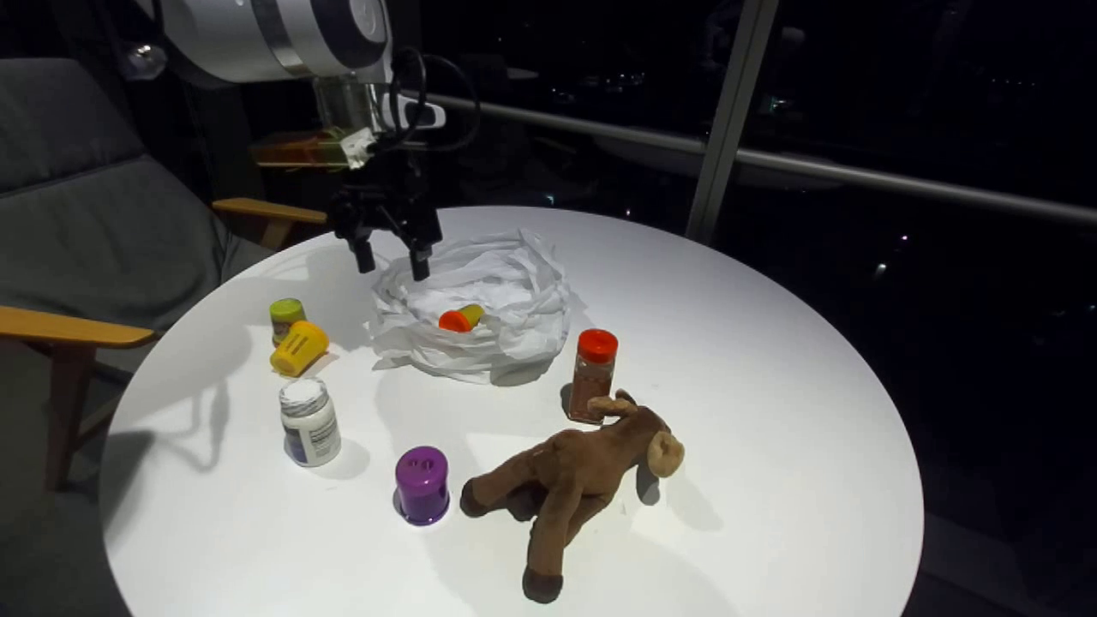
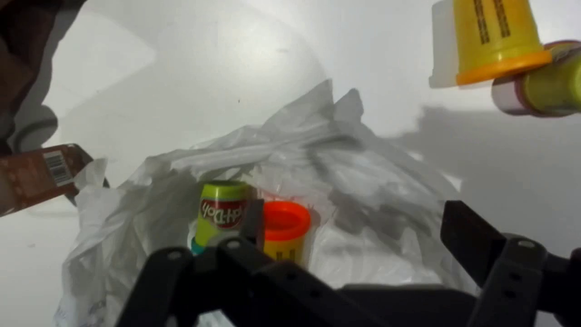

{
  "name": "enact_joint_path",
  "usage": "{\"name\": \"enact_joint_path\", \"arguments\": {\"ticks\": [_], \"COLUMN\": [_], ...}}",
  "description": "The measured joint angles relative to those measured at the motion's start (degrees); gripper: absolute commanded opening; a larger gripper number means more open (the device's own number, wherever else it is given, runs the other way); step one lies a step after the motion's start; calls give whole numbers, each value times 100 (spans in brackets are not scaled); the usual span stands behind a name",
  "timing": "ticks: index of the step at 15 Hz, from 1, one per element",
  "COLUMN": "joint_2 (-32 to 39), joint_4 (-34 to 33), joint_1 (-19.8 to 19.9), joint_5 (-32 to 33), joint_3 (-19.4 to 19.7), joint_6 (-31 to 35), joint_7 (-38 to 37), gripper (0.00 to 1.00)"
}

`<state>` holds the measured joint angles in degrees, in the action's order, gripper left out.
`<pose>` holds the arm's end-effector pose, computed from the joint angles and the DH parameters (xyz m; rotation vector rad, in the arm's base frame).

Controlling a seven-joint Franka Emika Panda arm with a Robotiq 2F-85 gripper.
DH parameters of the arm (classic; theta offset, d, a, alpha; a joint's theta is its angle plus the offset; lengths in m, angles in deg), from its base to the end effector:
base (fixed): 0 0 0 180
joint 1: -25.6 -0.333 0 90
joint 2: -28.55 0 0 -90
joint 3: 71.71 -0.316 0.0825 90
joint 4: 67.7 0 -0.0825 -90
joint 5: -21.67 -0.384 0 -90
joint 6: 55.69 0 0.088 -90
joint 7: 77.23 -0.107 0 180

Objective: Remove the contents from the white plastic and put them on the table

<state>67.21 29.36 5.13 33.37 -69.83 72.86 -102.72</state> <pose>0.6301 0.2078 0.1945 2.9338 0.0339 -0.0756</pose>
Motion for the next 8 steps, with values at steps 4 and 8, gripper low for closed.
{"name": "enact_joint_path", "arguments": {"ticks": [4,8], "joint_2": [167,582], "joint_4": [-316,-704], "joint_1": [48,120], "joint_5": [219,321], "joint_3": [229,262], "joint_6": [314,333], "joint_7": [-33,90], "gripper": [100,100]}}
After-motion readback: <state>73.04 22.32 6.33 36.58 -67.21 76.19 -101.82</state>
